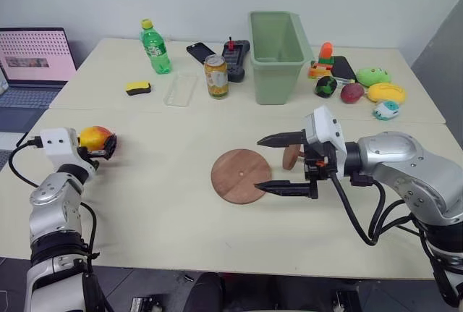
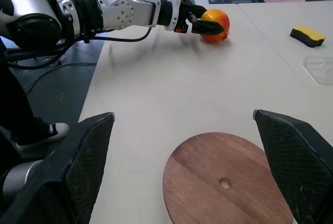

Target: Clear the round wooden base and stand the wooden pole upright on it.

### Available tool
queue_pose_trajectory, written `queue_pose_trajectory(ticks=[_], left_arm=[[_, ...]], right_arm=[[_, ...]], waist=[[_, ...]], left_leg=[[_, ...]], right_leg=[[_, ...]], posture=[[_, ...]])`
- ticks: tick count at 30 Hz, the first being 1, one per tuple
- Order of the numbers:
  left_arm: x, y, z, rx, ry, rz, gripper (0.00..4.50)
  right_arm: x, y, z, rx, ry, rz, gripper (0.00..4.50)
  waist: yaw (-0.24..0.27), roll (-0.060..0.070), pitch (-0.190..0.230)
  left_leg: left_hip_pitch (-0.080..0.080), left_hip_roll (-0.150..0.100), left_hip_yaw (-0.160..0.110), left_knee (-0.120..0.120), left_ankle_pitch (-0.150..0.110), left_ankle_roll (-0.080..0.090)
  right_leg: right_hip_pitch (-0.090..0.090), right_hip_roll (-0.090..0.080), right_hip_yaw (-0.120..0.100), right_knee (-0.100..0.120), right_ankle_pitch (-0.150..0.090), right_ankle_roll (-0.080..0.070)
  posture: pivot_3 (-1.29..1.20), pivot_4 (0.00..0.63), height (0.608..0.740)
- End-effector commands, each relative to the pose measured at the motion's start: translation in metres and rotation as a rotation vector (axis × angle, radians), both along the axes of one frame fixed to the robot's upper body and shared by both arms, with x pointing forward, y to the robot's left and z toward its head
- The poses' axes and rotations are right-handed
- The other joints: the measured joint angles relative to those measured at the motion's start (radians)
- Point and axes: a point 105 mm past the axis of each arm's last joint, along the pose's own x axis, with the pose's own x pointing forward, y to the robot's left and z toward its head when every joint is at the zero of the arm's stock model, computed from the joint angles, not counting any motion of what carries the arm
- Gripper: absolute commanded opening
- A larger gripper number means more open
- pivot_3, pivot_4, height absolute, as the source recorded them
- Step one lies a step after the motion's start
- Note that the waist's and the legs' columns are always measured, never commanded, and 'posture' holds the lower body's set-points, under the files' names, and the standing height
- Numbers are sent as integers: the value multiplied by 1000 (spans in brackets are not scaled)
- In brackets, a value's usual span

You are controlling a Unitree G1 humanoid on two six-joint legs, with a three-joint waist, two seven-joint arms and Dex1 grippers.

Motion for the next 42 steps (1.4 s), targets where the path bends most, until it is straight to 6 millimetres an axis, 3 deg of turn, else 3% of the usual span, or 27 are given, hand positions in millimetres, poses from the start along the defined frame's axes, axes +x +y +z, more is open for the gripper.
queue_pose_trajectory(ticks=[1,8,11,15,17,19,22,26,30,33,42], left_arm=[[0,2,20,19,-65,8,4489],[-2,1,31,26,-102,5,4489],[-9,0,54,116,-169,9,4489],[-22,-34,113,366,-311,-112,4489],[-26,-47,125,409,-338,-154,4489],[-25,-74,140,417,-350,-286,4489],[-37,-154,122,405,-170,-799,4489],[-71,-202,91,422,54,-1212,4489],[-85,-229,82,450,123,-1412,4489],[-88,-245,74,481,157,-1500,4489],[-86,-276,66,523,92,-1595,4489]], right_arm=[[-1,0,13,16,-52,5,4500],[-1,-1,12,19,-52,2,4500],[2,-4,13,24,-82,-29,4500],[16,-21,23,53,-169,-158,4500],[19,-26,25,66,-183,-194,4500],[21,-38,28,71,-196,-249,4500],[18,-63,29,30,-189,-334,4500],[12,-84,14,-102,-146,-417,4500],[14,-100,-5,-237,-65,-504,4500],[21,-97,-17,-309,-10,-498,4500],[68,-92,-48,-548,43,-502,4500]], waist=[[0,0,0],[-1,0,0],[-2,0,0],[-2,-3,2],[2,-3,2],[5,-3,1],[14,-3,2],[11,-1,3],[-8,0,3],[-13,0,3],[-8,1,4]], left_leg=[[0,0,0,0,0,0],[0,0,0,0,0,0],[0,0,0,0,0,0],[-1,1,-1,-1,0,0],[-1,1,-1,0,0,0],[-1,0,-1,0,0,0],[-1,0,0,-1,0,0],[-1,-1,4,-1,0,0],[1,1,4,-2,0,0],[3,1,5,-2,0,0],[0,1,5,-1,0,0]], right_leg=[[0,0,0,0,0,0],[0,0,0,0,0,0],[0,0,0,0,0,0],[0,0,2,0,0,0],[0,0,2,0,0,0],[0,-1,2,-1,0,0],[0,-1,2,0,0,0],[0,0,2,-2,0,0],[1,3,2,0,0,0],[2,5,3,1,0,-1],[0,7,3,-1,0,0]], posture=[[0,150,740],[0,150,740],[0,150,740],[0,150,740],[0,150,740],[0,150,740],[0,150,740],[0,150,740],[0,150,740],[0,150,740],[0,150,740]])
